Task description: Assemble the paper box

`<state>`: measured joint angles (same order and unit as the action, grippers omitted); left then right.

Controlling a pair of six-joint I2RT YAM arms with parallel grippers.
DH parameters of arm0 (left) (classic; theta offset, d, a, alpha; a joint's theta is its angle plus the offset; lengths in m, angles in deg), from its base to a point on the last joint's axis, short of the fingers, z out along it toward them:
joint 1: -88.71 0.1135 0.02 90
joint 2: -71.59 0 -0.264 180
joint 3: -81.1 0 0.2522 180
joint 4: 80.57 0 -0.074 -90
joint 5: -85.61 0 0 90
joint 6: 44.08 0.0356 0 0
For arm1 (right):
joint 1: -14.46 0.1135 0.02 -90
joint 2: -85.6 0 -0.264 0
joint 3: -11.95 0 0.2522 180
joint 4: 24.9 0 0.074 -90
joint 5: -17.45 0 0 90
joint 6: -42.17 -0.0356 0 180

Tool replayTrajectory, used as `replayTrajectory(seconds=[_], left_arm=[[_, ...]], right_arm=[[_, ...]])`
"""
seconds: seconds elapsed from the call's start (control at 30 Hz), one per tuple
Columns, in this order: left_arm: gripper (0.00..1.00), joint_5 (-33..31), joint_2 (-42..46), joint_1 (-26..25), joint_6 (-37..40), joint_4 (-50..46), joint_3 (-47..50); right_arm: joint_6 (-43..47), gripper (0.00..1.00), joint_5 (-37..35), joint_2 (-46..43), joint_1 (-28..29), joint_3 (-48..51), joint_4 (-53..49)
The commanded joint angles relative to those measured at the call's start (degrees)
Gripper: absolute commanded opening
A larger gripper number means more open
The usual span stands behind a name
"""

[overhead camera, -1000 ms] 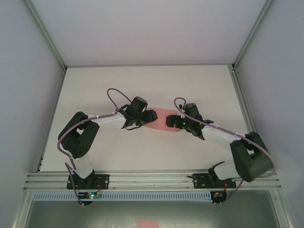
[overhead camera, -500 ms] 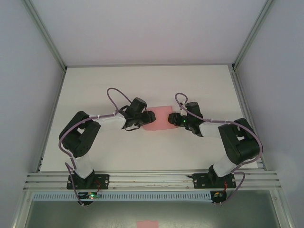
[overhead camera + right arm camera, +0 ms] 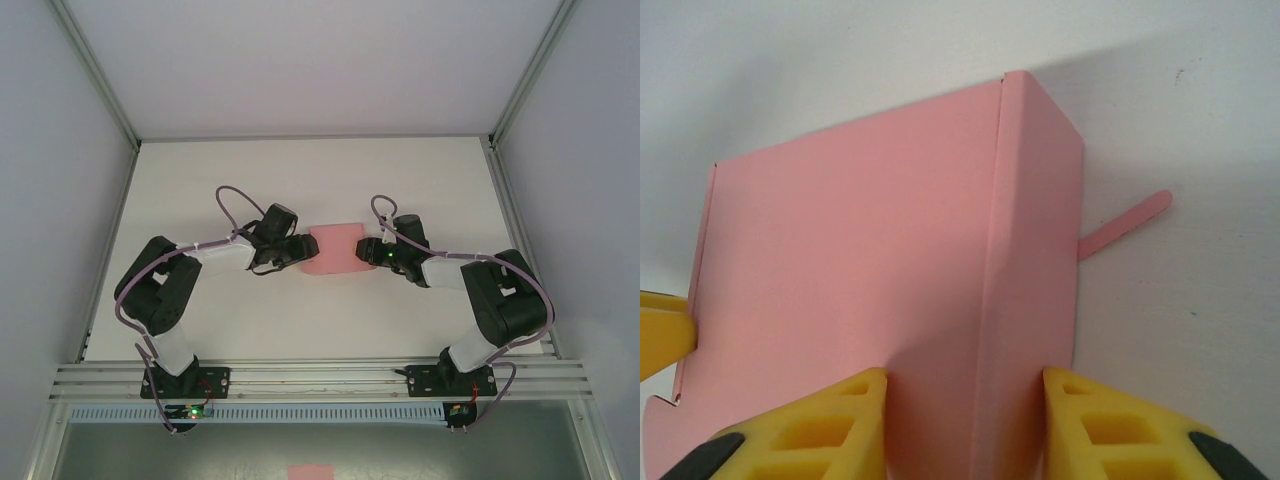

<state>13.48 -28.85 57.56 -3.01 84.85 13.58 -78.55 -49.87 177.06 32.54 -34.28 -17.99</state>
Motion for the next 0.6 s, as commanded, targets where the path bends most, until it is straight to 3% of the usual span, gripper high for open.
replayTrajectory(seconds=[0.0, 0.07, 0.4, 0.53, 0.57], left_arm=[[0.58, 7.69, -2.23, 0.86, -0.75, 11.41, 2.29], [0.59, 9.25, -2.36, 0.91, 0.52, 13.46, 2.26], [0.58, 3.25, -4.33, 0.91, 5.12, 5.35, -4.04], [0.47, 3.88, -6.80, 0.85, 5.10, 4.38, -5.40], [0.41, 4.14, -7.11, 0.91, 5.27, 4.50, -5.22]], right_arm=[[2.36, 0.33, -4.53, 1.98, -0.96, 1.45, -11.09], [2.59, 0.33, -4.57, 2.06, -0.99, 1.10, -11.20], [4.33, 0.32, -3.89, 2.75, -1.01, 0.16, -11.09], [5.05, 0.32, -3.16, 3.00, -1.05, -0.06, -10.47], [4.99, 0.32, -3.29, 2.72, -1.17, -0.10, -10.55]])
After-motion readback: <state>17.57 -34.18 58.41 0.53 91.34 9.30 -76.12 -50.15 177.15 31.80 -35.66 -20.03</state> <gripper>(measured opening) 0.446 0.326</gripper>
